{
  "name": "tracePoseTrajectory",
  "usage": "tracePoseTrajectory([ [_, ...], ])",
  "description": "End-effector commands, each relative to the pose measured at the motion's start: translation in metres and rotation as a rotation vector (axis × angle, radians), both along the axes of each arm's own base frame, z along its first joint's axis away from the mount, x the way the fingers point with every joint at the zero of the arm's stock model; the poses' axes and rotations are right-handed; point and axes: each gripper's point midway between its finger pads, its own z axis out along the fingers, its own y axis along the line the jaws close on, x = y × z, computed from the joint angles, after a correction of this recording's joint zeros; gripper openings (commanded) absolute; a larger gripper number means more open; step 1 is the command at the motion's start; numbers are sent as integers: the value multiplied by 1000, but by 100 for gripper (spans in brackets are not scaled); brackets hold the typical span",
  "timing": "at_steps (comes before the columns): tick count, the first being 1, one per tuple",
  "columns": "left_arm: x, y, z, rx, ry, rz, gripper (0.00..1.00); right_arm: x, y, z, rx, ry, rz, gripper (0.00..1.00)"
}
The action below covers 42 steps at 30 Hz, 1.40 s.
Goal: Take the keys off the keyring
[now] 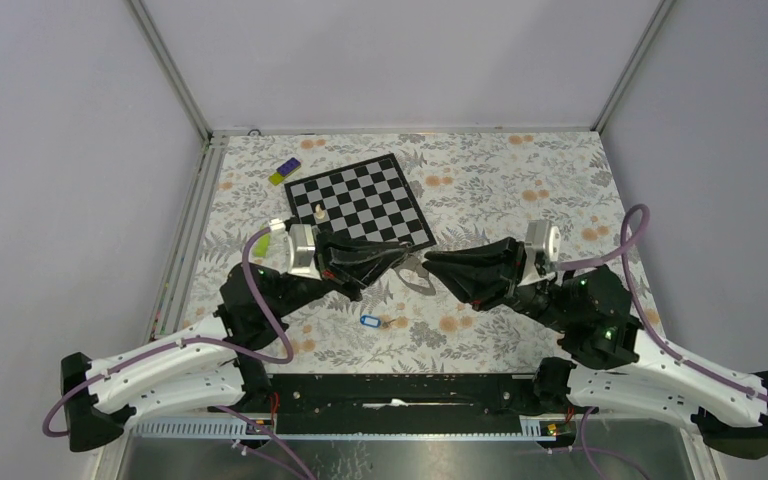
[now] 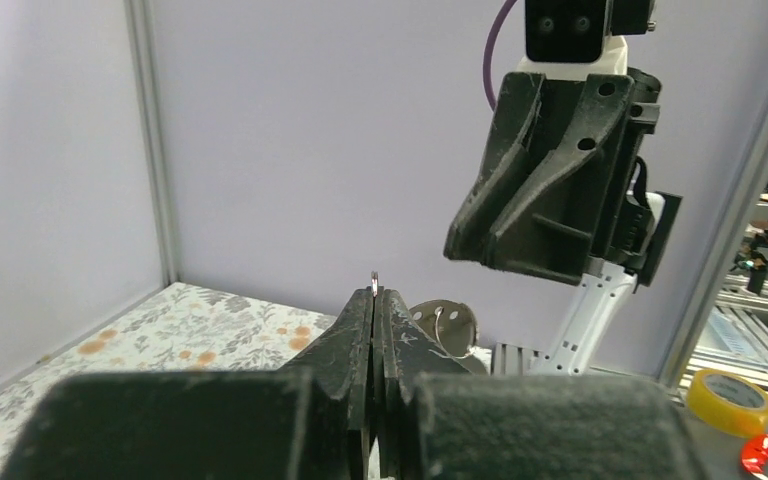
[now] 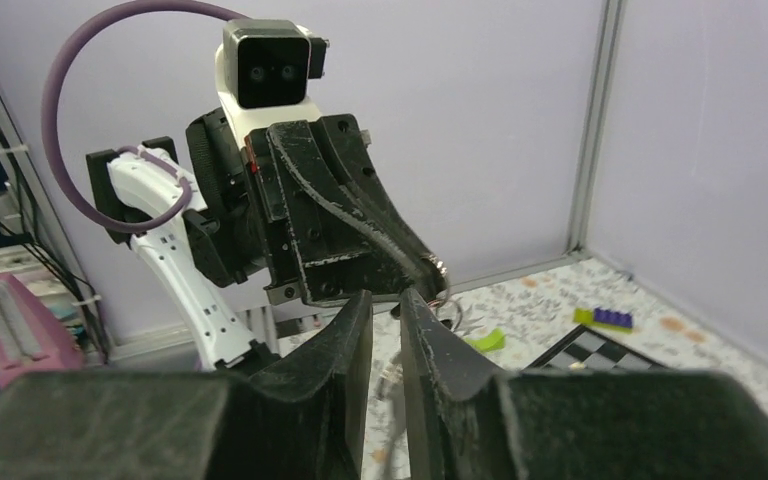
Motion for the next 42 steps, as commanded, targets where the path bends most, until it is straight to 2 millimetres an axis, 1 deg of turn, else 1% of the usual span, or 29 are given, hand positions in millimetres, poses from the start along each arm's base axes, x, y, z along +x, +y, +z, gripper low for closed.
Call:
tracePoseTrajectory([
  [1,14,17,33,-58,-16,117,0,-4,-4,23,100,134,36,23],
  [3,20,17,32,-45,2,140,0,-9,-3,24,102,129,65,24],
  [6,23,18,30,-41,10,157,0,-12,4,20,76,129,93,25],
  [9,22,18,32,-46,9,155,0,-11,13,6,31,143,103,25],
  [15,19,17,33,-50,1,134,0,10,20,-17,-10,178,7,24],
  [18,16,17,34,-52,-4,120,0,22,18,-23,-20,182,-54,25],
  [20,14,17,33,-50,-8,113,0,27,17,-27,-28,177,-87,29],
  [22,12,16,33,-51,-11,104,0,31,16,-29,-37,172,-114,29],
  [33,9,15,32,-55,-17,82,0,34,5,-31,-28,131,-152,31],
  [37,7,13,32,-55,-18,71,0,35,6,-30,-35,118,-156,34],
  [42,7,12,31,-54,-16,65,0,33,11,-26,-31,96,-138,34],
])
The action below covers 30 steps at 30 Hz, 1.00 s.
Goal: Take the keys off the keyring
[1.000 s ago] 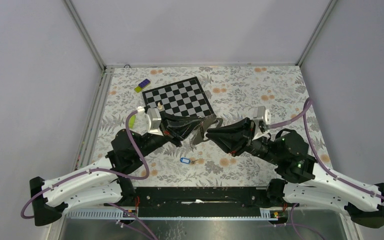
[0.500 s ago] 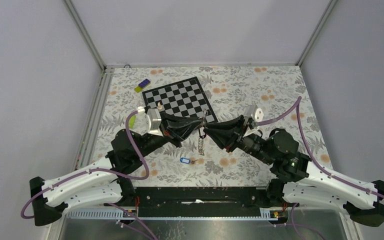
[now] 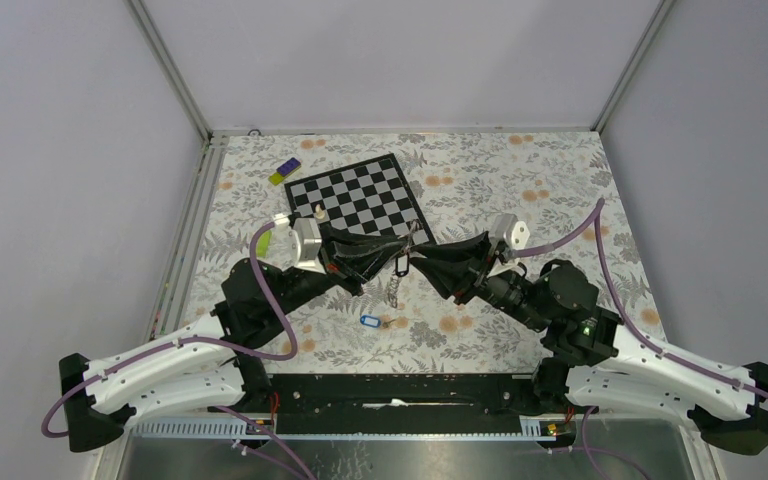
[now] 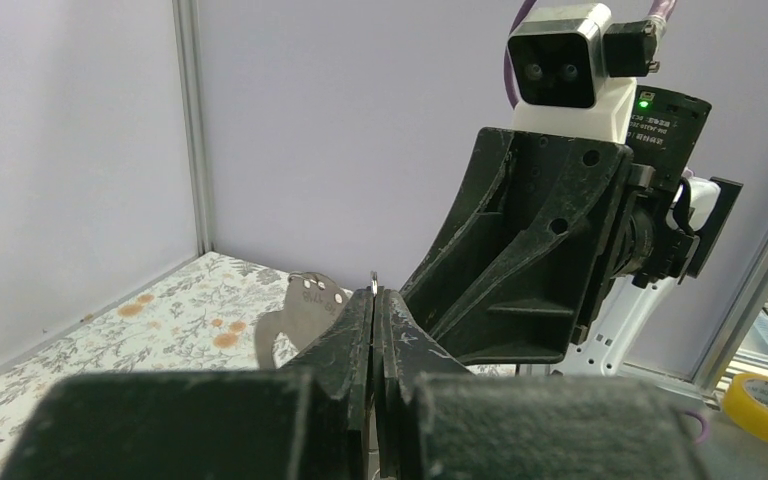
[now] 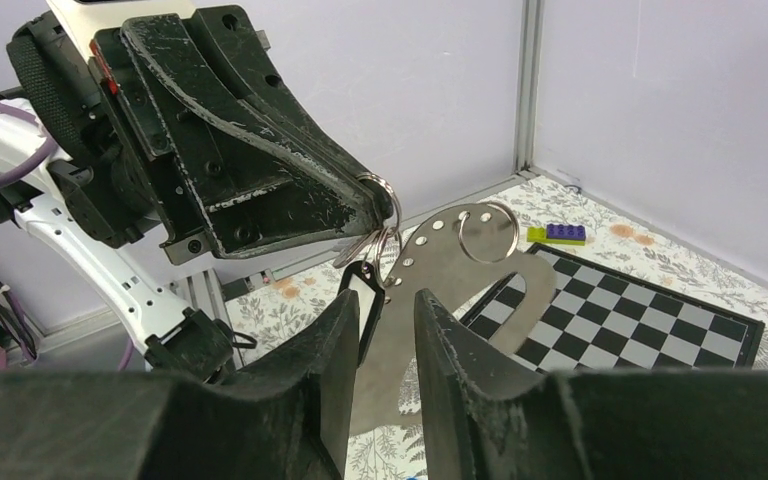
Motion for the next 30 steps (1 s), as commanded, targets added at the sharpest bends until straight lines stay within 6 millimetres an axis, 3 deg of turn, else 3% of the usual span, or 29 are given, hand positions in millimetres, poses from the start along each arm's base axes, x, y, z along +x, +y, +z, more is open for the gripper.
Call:
tracePoseTrajectory([
  [1,-10,10,38,-104,-60,-25,0,0,0,22,55,-55,-1,34],
  [30,-15,6,35,-100,-59,-60,0,1,4,35,63,-111,-2,34],
])
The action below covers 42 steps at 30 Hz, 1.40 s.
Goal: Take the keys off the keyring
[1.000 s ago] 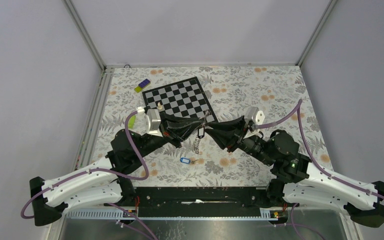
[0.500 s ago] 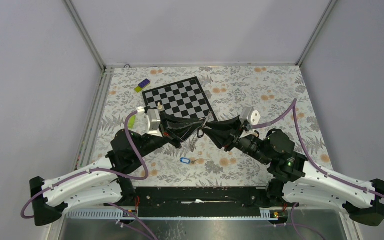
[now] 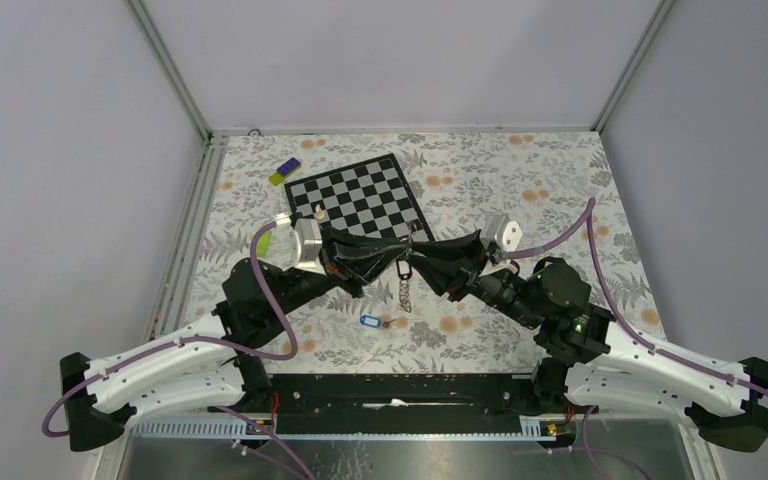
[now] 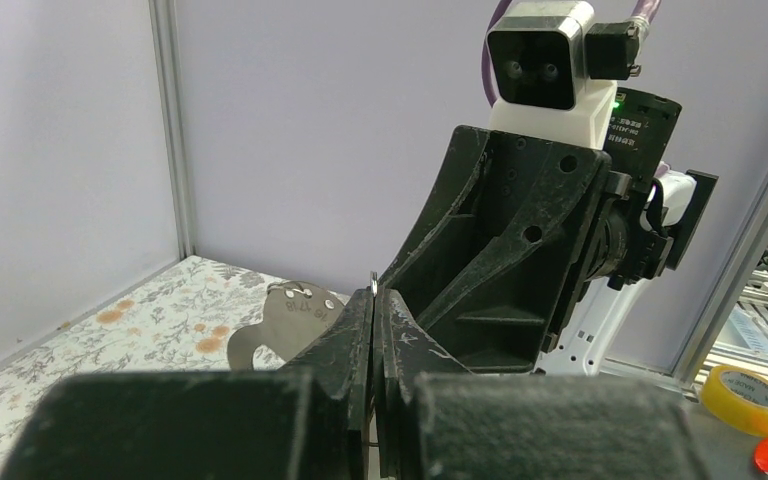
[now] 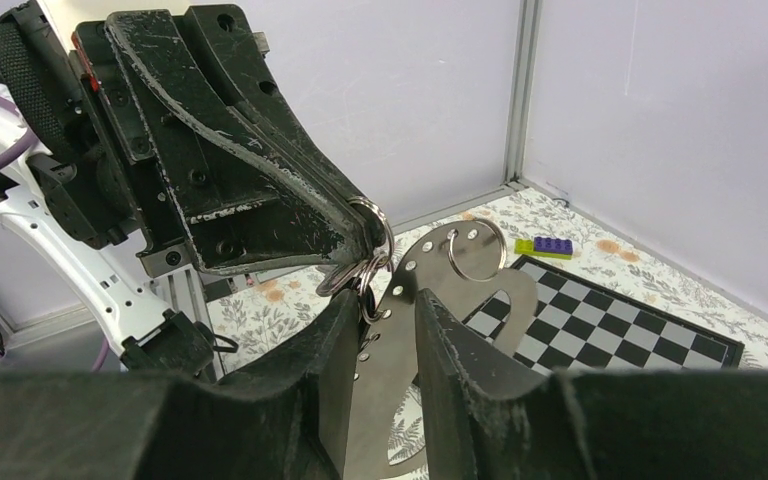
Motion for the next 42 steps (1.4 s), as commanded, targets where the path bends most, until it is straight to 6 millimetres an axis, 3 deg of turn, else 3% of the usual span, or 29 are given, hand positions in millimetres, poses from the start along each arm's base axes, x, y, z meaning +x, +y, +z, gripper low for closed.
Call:
tracePoseTrajectory([
  [1,-8,9,33,-94,-55,-19,0,-5,-6,34,85,-60,6,34],
  [11,-8,8,32,-91,-54,-23,0,-6,-10,40,92,-84,0,30],
  [17,-8,7,31,-88,-53,-22,0,-6,-12,43,97,-95,-2,34],
  [27,-8,5,30,-84,-48,-30,0,-10,-10,44,96,-115,22,34],
  [39,-10,7,32,-91,-50,-34,0,-4,-11,38,72,-106,-13,21],
  [42,-11,8,33,-95,-52,-35,0,-1,-15,39,84,-112,-38,5],
])
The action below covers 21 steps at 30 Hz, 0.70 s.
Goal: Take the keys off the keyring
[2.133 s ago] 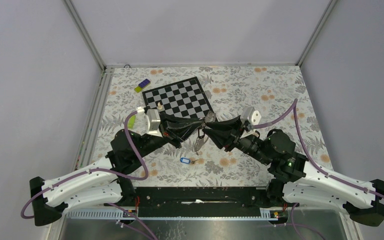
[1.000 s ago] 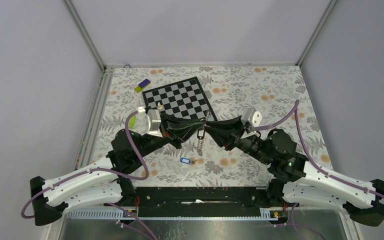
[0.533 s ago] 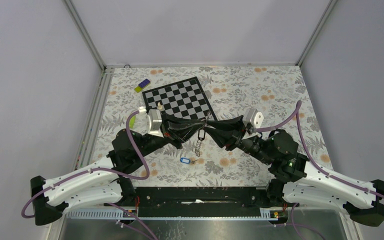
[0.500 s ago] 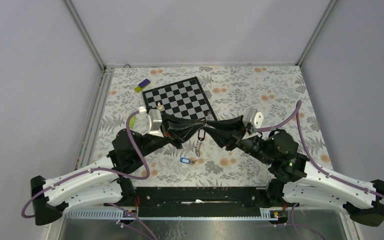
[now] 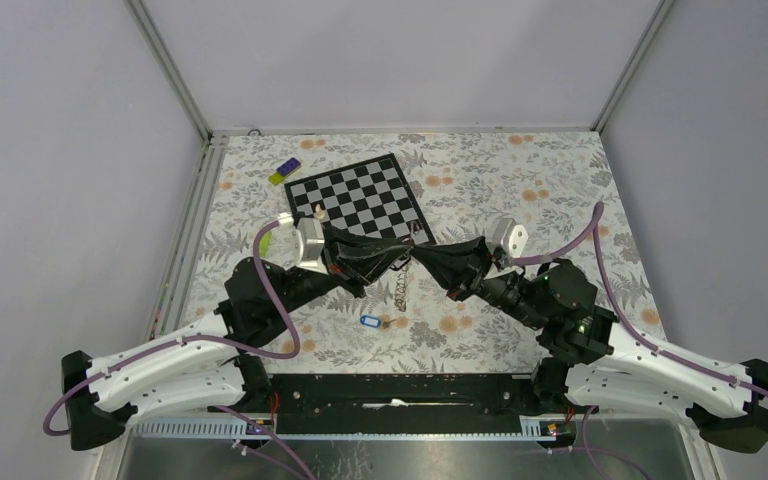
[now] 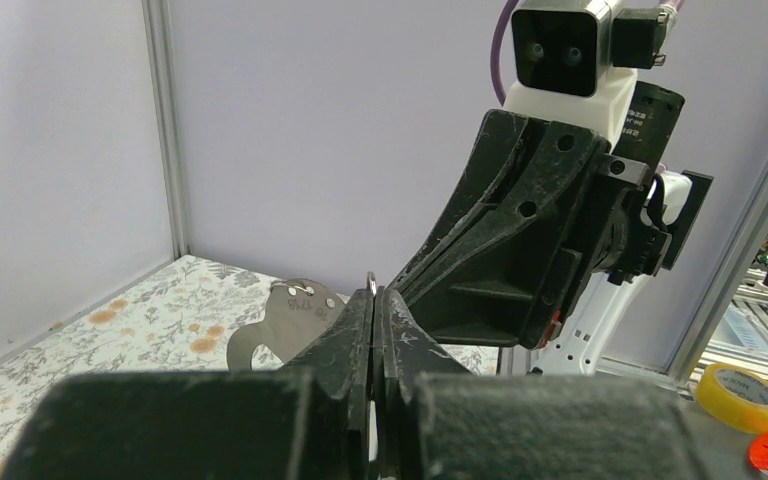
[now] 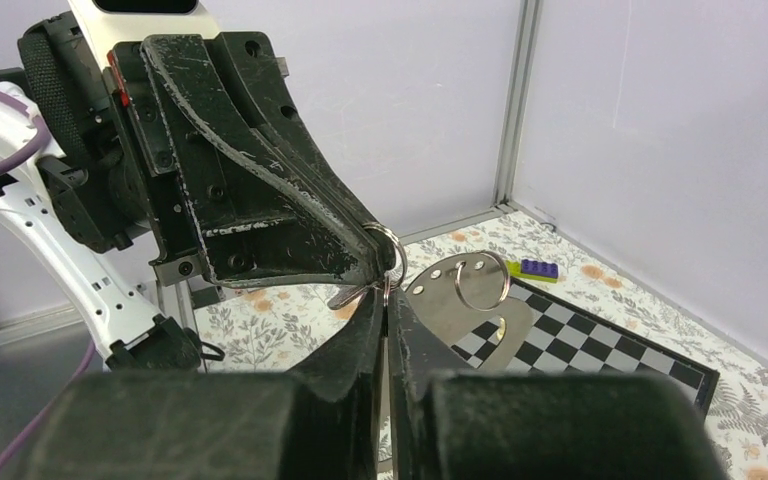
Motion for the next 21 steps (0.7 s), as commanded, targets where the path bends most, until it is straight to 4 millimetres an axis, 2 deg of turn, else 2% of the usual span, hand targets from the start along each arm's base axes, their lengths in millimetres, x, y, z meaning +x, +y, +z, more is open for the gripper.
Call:
tracePoseTrajectory([
  [1,-11,12,35,-99,-55,-24,0,2,-13,30,86,-55,-43,1],
  [11,-15,3,30,-42,-36,-70,0,-14,-30,40,92,-193,-19,0],
  [21,-18,-1,28,-36,-27,-96,0,-34,-25,40,61,-293,78,0],
])
